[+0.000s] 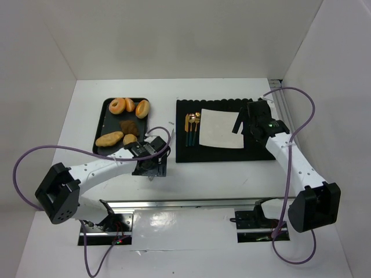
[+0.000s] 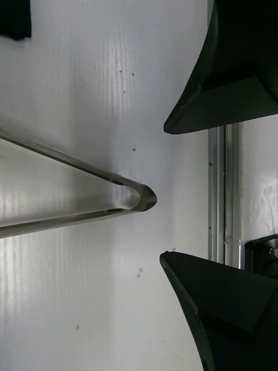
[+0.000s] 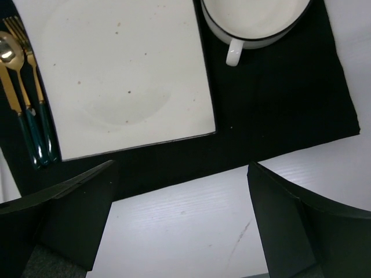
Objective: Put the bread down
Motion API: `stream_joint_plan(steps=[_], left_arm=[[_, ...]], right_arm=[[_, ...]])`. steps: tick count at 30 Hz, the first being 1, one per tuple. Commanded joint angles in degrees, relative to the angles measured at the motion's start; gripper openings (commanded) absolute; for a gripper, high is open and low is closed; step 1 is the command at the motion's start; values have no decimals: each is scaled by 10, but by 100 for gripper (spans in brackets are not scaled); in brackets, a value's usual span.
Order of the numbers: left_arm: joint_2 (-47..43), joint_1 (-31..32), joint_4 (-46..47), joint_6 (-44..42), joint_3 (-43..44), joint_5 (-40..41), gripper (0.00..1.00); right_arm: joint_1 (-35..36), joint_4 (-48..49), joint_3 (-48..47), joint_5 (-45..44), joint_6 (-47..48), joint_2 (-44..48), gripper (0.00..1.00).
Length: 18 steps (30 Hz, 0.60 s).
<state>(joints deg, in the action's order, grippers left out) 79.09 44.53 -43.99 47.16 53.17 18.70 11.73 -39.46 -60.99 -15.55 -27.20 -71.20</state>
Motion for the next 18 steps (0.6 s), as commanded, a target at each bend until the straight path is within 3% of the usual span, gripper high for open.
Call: stream_joint_plan(steps=[1, 13, 18], left_arm=[[-2, 5, 60, 28, -32, -25, 96], [74, -64, 195, -26, -54, -38, 89], [145, -88, 210, -59, -13, -30, 89]], right_arm=[[-4, 42, 11, 38, -4, 26, 99], [-4, 42, 4, 55, -4, 21, 99], [-4, 42, 4, 55, -4, 16, 99]])
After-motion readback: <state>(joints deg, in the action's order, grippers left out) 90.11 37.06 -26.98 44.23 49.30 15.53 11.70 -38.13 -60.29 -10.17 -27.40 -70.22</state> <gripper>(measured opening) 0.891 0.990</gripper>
